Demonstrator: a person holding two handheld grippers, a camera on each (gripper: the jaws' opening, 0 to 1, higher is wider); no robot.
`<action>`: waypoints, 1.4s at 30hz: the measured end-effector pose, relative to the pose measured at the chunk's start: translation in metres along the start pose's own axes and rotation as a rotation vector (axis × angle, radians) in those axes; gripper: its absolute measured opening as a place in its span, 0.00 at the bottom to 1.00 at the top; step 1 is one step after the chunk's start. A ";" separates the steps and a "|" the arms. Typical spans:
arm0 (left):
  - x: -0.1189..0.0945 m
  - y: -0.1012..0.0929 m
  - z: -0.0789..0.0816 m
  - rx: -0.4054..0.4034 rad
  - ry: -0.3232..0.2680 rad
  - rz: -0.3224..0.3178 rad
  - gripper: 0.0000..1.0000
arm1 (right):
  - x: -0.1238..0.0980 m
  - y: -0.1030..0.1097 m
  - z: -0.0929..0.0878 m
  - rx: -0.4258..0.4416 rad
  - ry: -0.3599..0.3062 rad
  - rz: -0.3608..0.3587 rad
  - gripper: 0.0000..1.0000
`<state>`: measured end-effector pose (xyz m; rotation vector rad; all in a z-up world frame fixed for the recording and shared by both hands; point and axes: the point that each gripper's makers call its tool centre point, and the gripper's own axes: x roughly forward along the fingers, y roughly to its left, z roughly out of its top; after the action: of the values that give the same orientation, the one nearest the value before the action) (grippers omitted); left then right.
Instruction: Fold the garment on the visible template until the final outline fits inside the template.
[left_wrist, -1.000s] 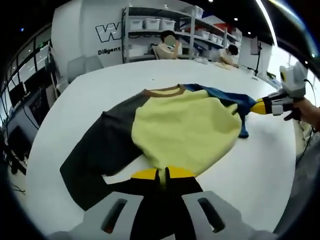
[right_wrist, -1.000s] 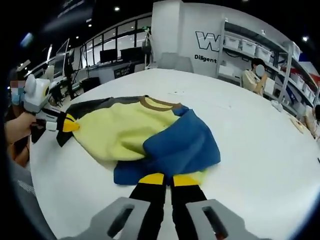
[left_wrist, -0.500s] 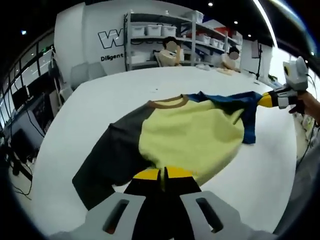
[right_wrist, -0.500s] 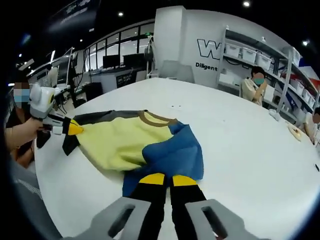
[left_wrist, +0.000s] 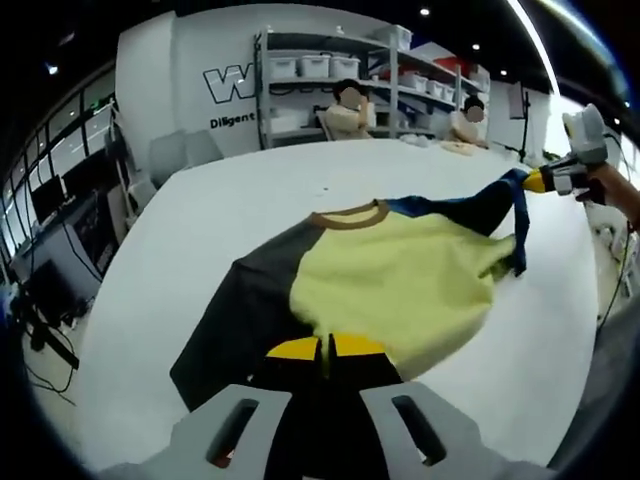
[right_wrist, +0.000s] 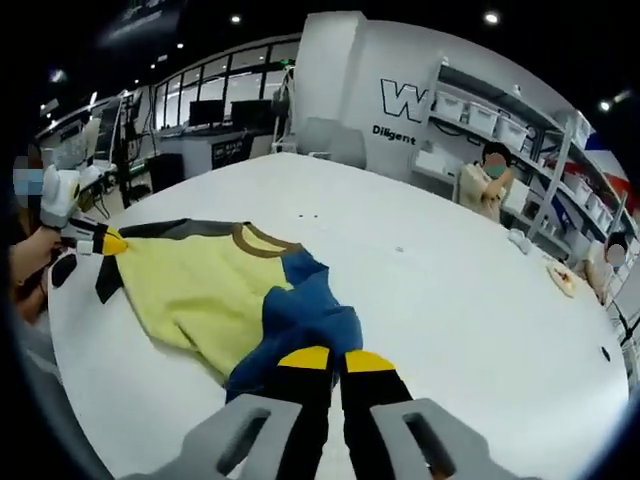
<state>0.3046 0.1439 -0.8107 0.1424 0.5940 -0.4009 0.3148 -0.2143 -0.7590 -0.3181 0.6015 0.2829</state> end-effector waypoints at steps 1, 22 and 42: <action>0.000 0.000 0.000 -0.004 0.001 0.000 0.00 | 0.001 -0.006 -0.003 -0.023 0.025 -0.016 0.00; 0.003 0.000 -0.006 0.016 0.017 -0.003 0.00 | 0.049 -0.049 -0.031 -0.072 0.146 -0.102 0.00; 0.013 0.004 -0.010 -0.015 0.037 -0.001 0.00 | 0.091 -0.059 -0.067 0.052 0.207 -0.093 0.00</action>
<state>0.3107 0.1455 -0.8264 0.1355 0.6339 -0.3948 0.3733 -0.2783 -0.8529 -0.3269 0.7947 0.1452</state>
